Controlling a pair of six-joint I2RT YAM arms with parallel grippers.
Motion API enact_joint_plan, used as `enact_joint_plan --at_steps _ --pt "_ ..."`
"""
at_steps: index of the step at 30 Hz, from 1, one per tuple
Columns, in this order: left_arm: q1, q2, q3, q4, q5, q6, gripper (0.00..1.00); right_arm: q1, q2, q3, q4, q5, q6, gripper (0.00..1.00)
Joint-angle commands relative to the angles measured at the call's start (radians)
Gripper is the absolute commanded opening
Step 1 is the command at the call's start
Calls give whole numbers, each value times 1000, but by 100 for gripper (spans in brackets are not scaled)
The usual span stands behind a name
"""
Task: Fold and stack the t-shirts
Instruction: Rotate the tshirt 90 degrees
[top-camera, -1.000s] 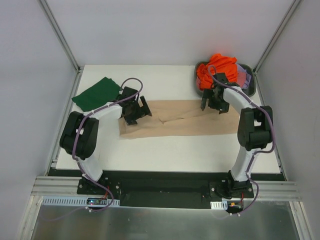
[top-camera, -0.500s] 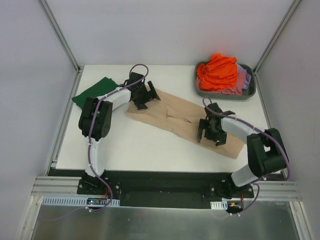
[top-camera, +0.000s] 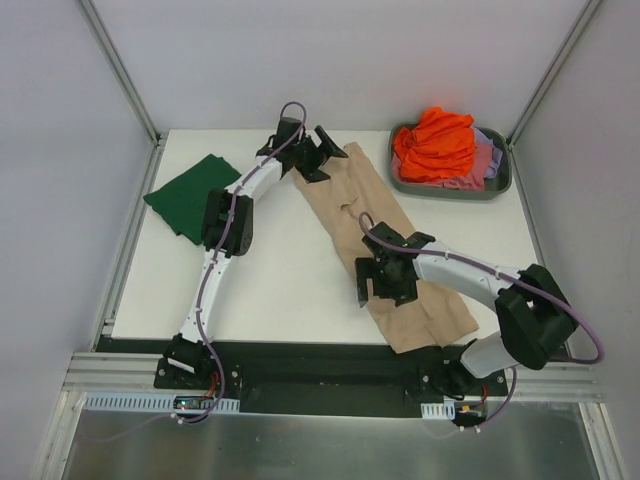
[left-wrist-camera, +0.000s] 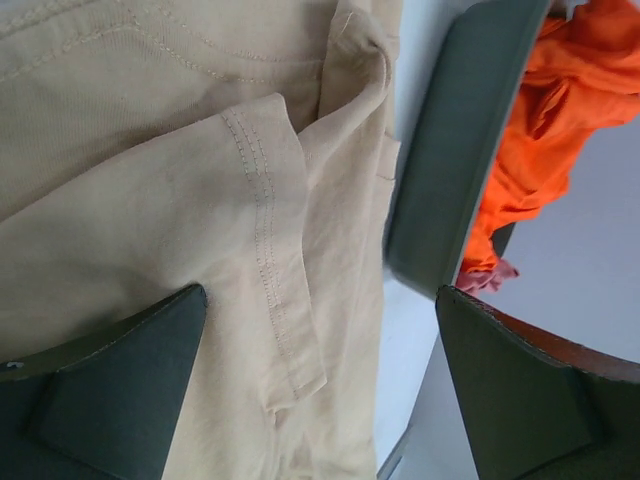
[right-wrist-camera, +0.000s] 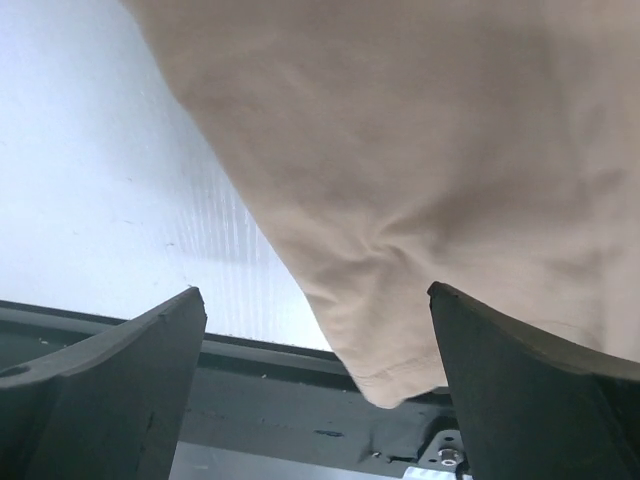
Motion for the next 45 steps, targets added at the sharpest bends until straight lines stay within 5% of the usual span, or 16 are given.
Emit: enact_joint_plan --at_steps 1,14,19,26,30,35,45 --pt "21 109 117 45 6 -58 99 -13 -86 90 -96 128 -67 96" --pt "37 83 105 111 -40 50 99 -285 -67 3 -5 56 -272 99" --pt "40 67 66 113 -35 66 99 -344 -77 -49 3 55 -276 89" --pt "48 63 34 113 -23 67 99 -364 -133 -141 -13 -14 -258 61" --pt "49 60 28 114 -17 69 99 -363 -177 -160 -14 -14 -233 31" --pt "49 54 23 111 -19 73 99 -363 -240 -161 -69 -83 -212 6" --pt "55 21 -35 113 -69 96 99 -364 -370 -131 -189 -540 -105 1"
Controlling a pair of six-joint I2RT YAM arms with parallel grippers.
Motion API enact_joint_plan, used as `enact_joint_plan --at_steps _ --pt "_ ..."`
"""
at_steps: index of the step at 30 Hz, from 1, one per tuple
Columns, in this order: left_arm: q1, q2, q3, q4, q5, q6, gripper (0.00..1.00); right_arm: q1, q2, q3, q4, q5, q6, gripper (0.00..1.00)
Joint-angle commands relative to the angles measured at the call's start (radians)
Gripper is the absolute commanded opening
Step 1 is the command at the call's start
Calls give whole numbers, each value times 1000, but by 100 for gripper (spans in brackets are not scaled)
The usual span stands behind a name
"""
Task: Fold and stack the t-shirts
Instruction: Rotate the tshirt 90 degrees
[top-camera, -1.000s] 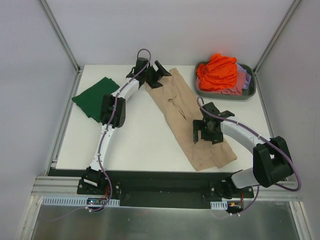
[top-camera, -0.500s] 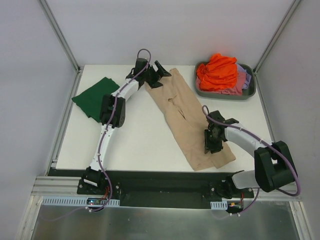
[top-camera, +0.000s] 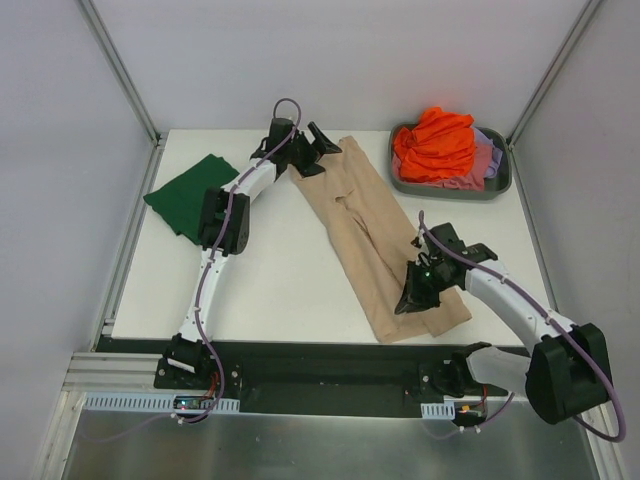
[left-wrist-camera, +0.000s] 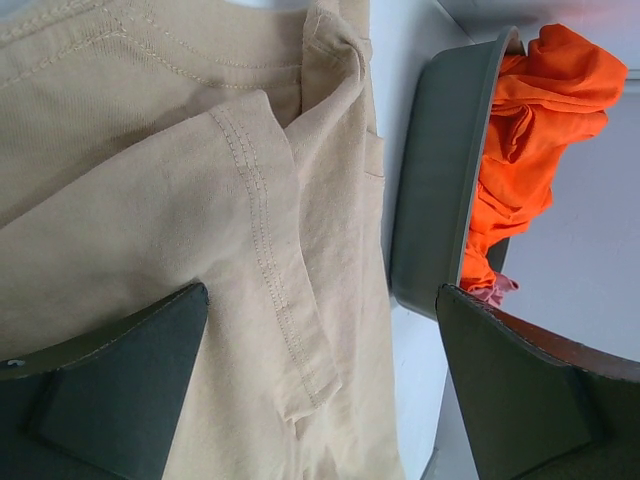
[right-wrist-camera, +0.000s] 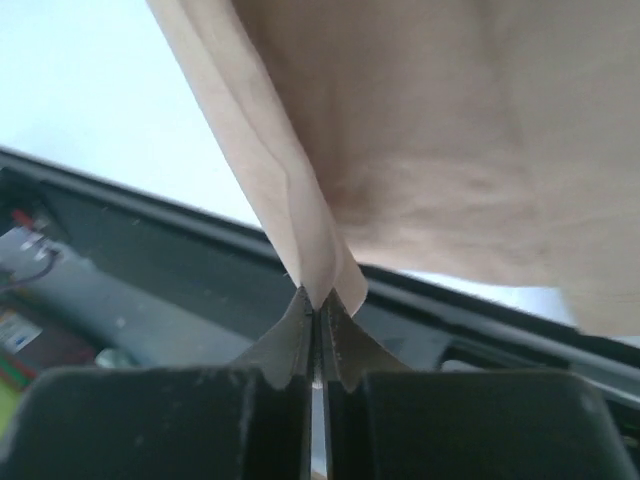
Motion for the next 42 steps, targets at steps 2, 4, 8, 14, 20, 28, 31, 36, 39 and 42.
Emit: enact_joint_plan --at_steps 2,4,8,14,20,28,31,36,39,42 --pt "20 -35 -55 -64 -72 72 99 0 -69 58 -101 -281 90 1" --pt "25 -34 -54 -64 -63 75 99 -2 -83 68 -101 -341 118 0" --pt "28 -32 -52 -64 -50 82 99 0 -111 47 -124 -282 135 1" --pt "29 -29 -51 -62 -32 90 99 -10 -51 -20 -106 -117 112 4" --pt "28 -12 -28 -62 -12 93 99 -16 37 -16 -95 167 68 5" --pt "26 29 35 -27 22 87 99 -16 124 -34 -55 273 37 12" --pt "26 34 34 16 35 81 99 -16 144 -44 -23 260 38 18" --pt "26 32 34 44 83 89 99 -14 132 1 -69 439 40 34" --pt "26 11 28 45 130 90 99 -11 55 42 -101 461 0 49" --pt "19 -29 17 50 175 95 99 -11 -34 71 -100 386 -56 69"
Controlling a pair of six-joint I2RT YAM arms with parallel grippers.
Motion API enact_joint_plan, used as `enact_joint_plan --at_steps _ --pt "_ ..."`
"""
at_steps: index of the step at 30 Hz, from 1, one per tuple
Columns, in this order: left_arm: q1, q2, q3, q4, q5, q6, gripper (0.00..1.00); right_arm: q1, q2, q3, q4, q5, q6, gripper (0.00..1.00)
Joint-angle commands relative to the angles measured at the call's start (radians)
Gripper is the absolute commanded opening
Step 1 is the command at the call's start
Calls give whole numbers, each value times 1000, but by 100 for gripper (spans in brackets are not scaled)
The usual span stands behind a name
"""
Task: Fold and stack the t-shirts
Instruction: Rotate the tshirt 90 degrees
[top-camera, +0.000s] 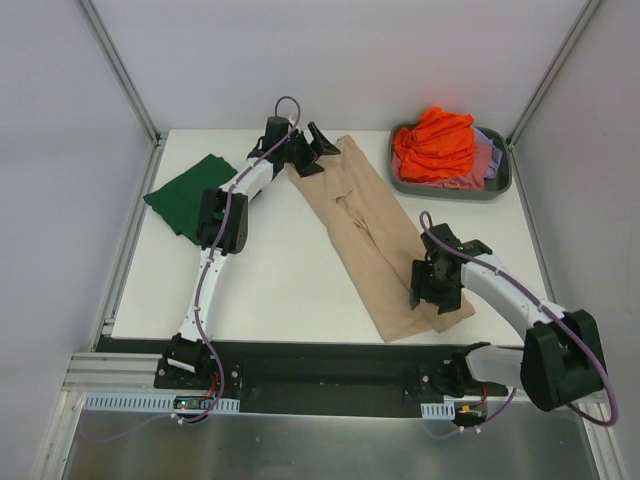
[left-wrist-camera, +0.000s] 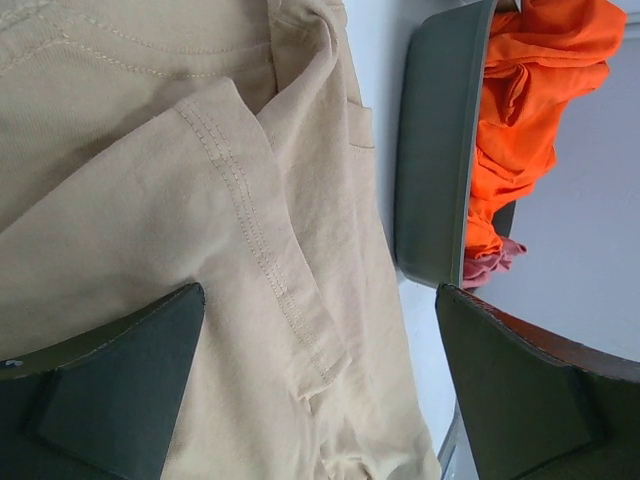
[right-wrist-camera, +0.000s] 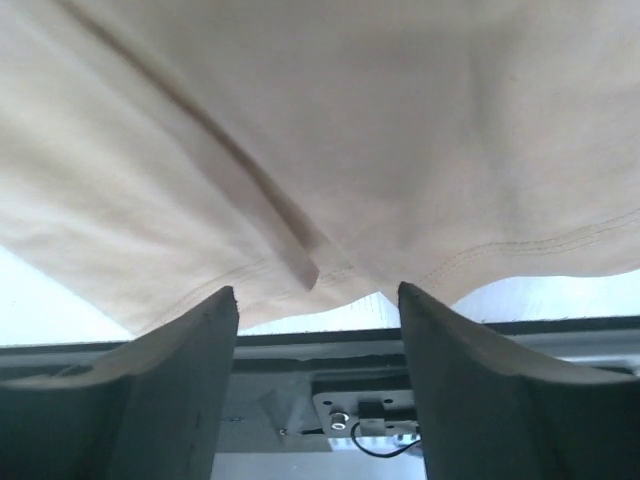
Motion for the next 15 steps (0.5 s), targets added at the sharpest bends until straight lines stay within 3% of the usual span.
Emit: enact_joint_plan --at_steps 1,3,8,15 --pt "-2 -65 4 20 77 50 99 1 -150 84 -49 -2 -87 78" --pt "-11 -123 -31 20 84 71 99 -1 -184 93 -49 32 -92 97" --pt "-32 -301 -134 -40 44 168 99 -7 -200 89 10 -3 -78 96" --pt "-49 -468 -278 -175 -76 246 99 -5 -105 30 221 -66 -91 96"
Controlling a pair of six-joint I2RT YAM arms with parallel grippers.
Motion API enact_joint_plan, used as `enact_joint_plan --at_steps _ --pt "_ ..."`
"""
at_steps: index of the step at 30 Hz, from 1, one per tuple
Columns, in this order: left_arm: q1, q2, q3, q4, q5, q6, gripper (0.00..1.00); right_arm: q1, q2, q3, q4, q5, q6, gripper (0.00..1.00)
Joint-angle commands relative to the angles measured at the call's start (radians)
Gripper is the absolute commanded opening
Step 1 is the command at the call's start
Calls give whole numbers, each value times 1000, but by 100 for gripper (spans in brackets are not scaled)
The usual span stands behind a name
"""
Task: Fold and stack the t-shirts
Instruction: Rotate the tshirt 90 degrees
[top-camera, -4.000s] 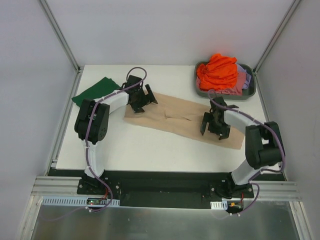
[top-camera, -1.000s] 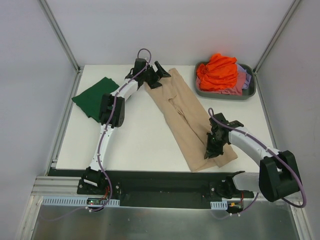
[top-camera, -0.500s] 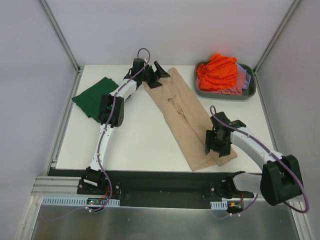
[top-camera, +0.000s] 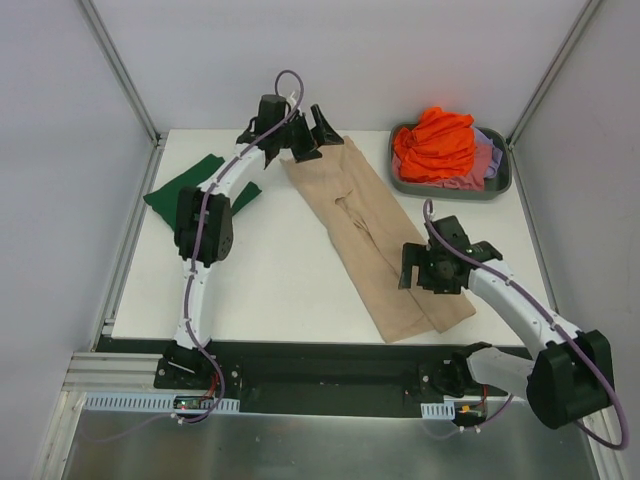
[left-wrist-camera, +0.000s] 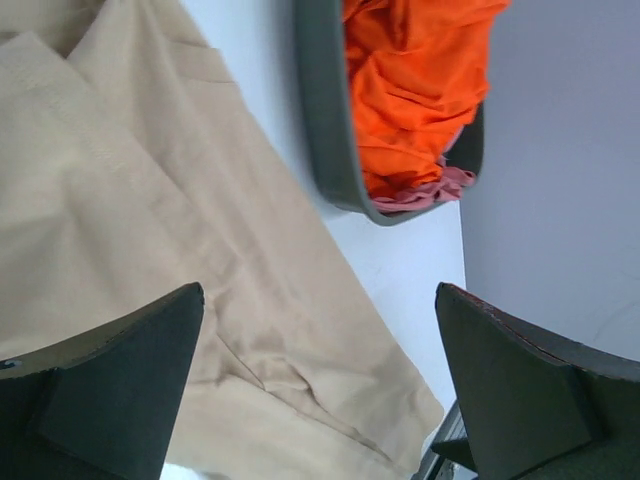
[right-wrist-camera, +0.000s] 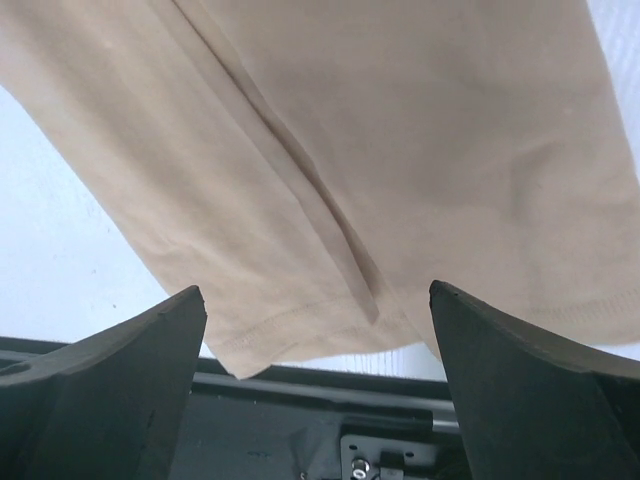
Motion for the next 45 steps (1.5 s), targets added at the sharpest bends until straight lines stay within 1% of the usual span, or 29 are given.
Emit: enact_joint_plan --at_steps 1,6,9,12,16,19,22,27,30,32,35,36,38,41,43,45 --pt "-21 -162 -85 -70 -65 78 99 -5 83 -22 148 -14 -24 96" --pt "-84 -158 -187 -88 -56 96 99 11 213 -22 188 -26 -26 96" --pt "-107 -89 -162 -125 -69 85 99 30 258 -20 192 -32 -23 96" --pt "-97 -6 -125 -168 -60 48 99 61 282 -23 195 -31 -18 96" --pt "-90 46 -107 -176 -83 44 99 118 339 -22 192 -42 0 96" --pt "-71 94 -61 -190 -94 47 99 167 364 -34 209 -62 29 96" --pt "-35 138 -7 -193 -85 18 99 213 388 -56 244 -137 75 96" --pt "-8 246 166 -194 -80 -2 99 354 414 -36 289 -209 166 96" --pt "-1 316 293 -193 -79 -22 99 422 427 15 298 -204 218 96" --pt "0 352 344 -190 -111 -31 99 452 440 49 312 -201 232 96" --pt "0 362 359 -159 -166 -48 99 483 471 98 346 -209 232 96" --pt "2 363 359 -139 -157 -56 99 492 482 113 356 -212 223 96" --pt "2 353 361 -83 -94 -59 99 512 497 141 381 -223 213 96" --pt "-14 300 353 -65 -76 -21 99 532 513 173 387 -227 201 96" --pt "-23 239 323 -65 -73 16 99 532 497 184 345 -183 184 96" --pt "-31 153 268 -65 -69 57 99 532 449 185 283 -94 161 96"
